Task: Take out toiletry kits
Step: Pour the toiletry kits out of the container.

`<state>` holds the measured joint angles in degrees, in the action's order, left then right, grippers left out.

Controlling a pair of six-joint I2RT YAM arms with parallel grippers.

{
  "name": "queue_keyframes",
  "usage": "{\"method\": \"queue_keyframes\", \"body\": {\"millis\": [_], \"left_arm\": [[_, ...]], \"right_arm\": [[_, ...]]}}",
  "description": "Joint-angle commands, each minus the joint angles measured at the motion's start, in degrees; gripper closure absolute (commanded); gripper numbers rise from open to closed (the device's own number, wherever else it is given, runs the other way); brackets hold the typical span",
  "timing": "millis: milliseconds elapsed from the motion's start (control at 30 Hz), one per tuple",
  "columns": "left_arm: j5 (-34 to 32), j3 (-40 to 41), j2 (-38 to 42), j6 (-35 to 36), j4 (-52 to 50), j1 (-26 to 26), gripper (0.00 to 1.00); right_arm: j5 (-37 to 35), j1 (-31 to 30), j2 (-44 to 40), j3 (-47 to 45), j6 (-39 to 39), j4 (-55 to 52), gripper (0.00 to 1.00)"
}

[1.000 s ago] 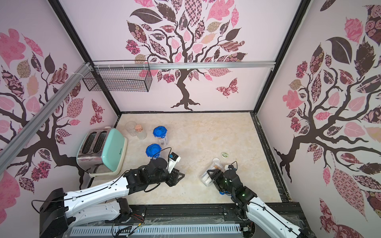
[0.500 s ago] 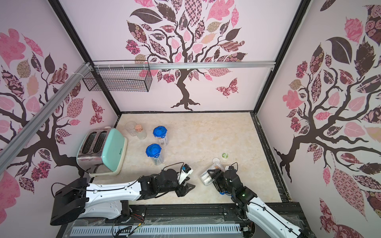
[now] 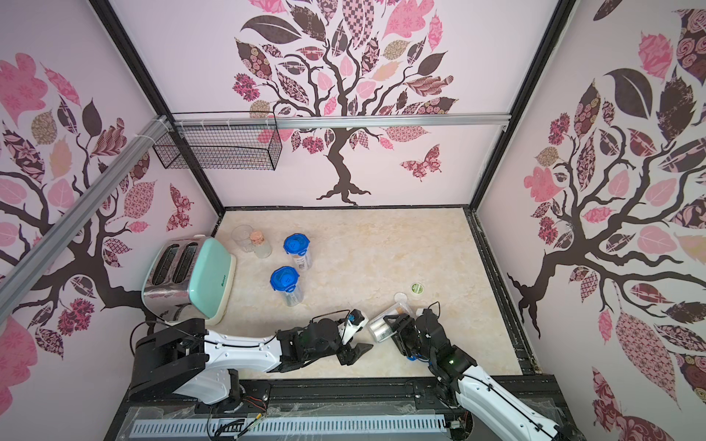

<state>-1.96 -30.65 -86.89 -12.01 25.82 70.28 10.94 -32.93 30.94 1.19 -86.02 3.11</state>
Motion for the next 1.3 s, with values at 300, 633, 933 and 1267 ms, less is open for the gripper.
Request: {"method": "queue_keyframes", "body": {"millis": [300, 633, 933, 1267], "left_arm": [[0.54, -3.29, -10.55, -3.28, 8.92, -1.25, 0.25], [7.59, -5.7, -18.39, -4.38, 14.96, -4.22, 0.27], [10.94, -8.45, -22.77, -5.81, 20.95, -4.36, 0.38], [6.73, -7.17, -21.03, -4.64, 23.48, -1.91, 0.59]], "right_arm": [[2.27, -0.21, 0.42, 0.48, -1.26, 1.95, 0.34], [2.93, -0.25, 1.93, -0.42, -1.34, 4.32, 0.35], [3.56, -0.21, 3.95, -0.66, -1.08, 6.19, 0.35], [3.44, -0.21, 3.57, -1.43, -1.06, 6.55, 0.35]]}}
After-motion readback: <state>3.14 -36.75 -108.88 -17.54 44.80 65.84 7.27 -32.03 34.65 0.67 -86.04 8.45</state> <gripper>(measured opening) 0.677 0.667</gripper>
